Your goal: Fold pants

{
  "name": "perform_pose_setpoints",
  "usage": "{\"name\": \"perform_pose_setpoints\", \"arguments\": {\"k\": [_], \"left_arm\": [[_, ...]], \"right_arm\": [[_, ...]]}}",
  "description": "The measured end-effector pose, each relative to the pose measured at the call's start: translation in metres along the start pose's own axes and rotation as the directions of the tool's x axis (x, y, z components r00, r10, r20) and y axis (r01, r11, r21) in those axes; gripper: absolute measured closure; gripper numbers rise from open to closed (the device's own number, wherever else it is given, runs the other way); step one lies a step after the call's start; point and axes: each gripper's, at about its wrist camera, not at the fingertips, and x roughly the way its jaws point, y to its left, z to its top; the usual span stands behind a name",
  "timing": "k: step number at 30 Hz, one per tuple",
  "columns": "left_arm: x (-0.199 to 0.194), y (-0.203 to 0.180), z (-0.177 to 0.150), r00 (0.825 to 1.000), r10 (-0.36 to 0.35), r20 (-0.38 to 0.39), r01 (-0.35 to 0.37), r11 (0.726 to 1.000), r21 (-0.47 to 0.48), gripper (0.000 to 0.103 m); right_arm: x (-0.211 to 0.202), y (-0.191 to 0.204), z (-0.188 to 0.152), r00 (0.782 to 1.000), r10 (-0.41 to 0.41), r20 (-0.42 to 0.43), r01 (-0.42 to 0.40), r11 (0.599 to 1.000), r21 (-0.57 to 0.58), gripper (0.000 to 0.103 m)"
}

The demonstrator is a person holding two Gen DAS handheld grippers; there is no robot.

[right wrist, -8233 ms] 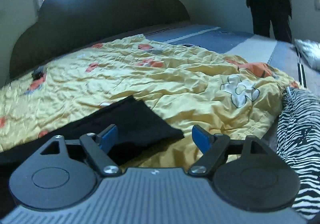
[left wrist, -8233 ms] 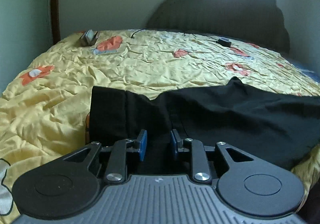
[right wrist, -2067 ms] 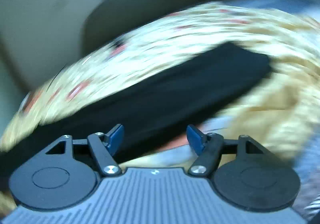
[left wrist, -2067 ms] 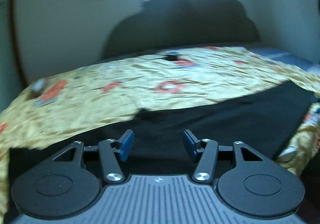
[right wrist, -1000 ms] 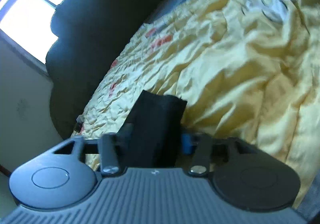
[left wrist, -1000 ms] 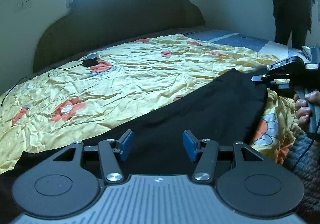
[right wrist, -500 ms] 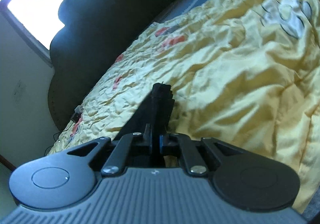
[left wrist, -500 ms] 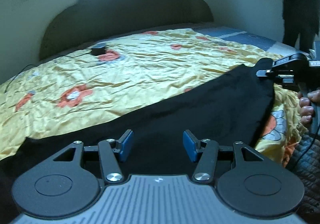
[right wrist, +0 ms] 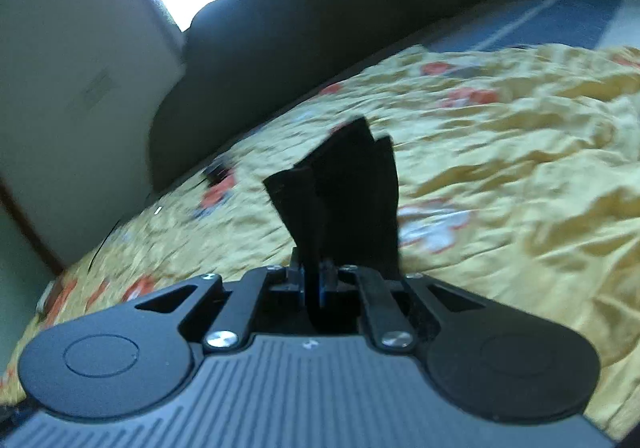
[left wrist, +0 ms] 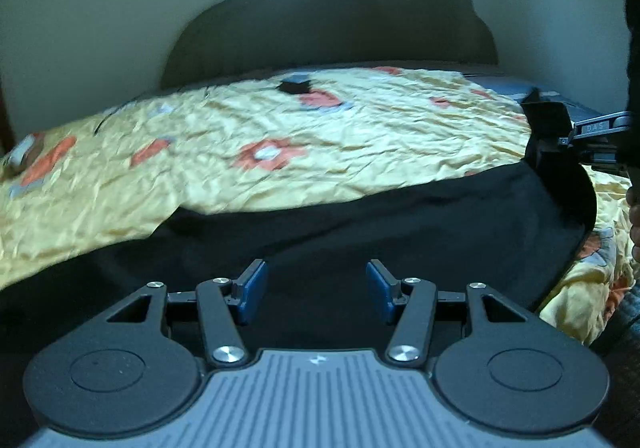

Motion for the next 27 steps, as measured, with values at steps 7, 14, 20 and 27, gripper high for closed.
{"name": "perform_pose_setpoints", "arguments": {"k": [7,14,20,27], "left_arm": [[-0.011,0.028,-0.019,0.999,0.036,-0.030,-0.038,0.996,-0.080,0.049],[-0.023,0.040,-0.031,0.999,0.049,-0.021,-0.050,0.994,-0.095,0.049],[-0.026,0.051,-0.038,0.998,0.058,-0.023,-0.060,0.990,-0.130,0.049],[-0.030,0.059,-0.042,0.998,0.064,-0.025,-0.067,0.986,-0.153,0.049]], "right_arm": [[0.009,0.067,-0.032,0.986,0.121,-0.117,-0.134,0.985,-0.112,0.095],[0.005,0.123,-0.080,0.946,0.208,-0.247,-0.260,0.945,-0.199,0.095],[0.000,0.148,-0.108,0.925,0.227,-0.303,-0.308,0.917,-0.253,0.095],[-0.001,0.173,-0.132,0.923,0.193,-0.333,-0.322,0.860,-0.396,0.090]]}}
